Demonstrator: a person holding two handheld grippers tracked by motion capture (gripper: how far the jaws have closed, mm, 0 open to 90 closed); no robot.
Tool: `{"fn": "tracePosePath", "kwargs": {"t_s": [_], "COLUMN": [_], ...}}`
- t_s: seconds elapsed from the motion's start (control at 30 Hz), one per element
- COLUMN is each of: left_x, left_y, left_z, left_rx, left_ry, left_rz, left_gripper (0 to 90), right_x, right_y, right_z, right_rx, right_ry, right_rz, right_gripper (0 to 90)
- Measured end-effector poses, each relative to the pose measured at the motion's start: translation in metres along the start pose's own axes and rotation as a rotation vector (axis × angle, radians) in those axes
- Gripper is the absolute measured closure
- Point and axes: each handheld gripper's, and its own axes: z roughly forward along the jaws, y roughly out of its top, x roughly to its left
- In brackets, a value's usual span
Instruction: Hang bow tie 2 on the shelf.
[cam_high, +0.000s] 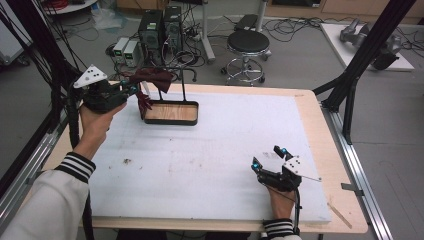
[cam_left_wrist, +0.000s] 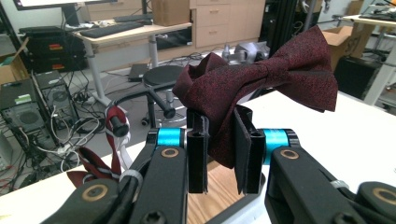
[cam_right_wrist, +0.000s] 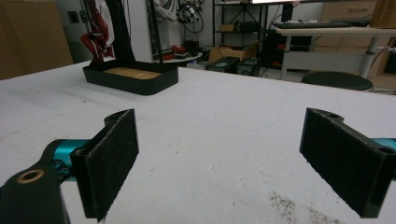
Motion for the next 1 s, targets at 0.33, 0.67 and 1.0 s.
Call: {"fn": "tracePosePath", "kwargs": {"t_s": [0.33, 0.67, 1.0], "left_x": [-0.003, -0.003, -0.005], "left_y": [0.003, -0.003, -0.008], "left_z": [0.017, 0.03, 0.04], "left_rx": [-0.014, -0.003, 0.028], "left_ry": [0.035, 0.062, 0.084], "left_rz": [-0.01, -0.019, 0.002], "left_gripper": [77.2, 77.3, 77.3], "right_x": [0.0, -0.001, -0.001], "right_y": [0.0, 0.0, 0.0], "right_z": [0.0, 0.0, 0.0], "right_rx": [-0.002, -0.002, -0.002], "right_ry": [0.001, 0.002, 0.002], "right_rz": [0.006, 0.008, 0.008], "right_gripper": [11.0, 10.9, 10.9]}}
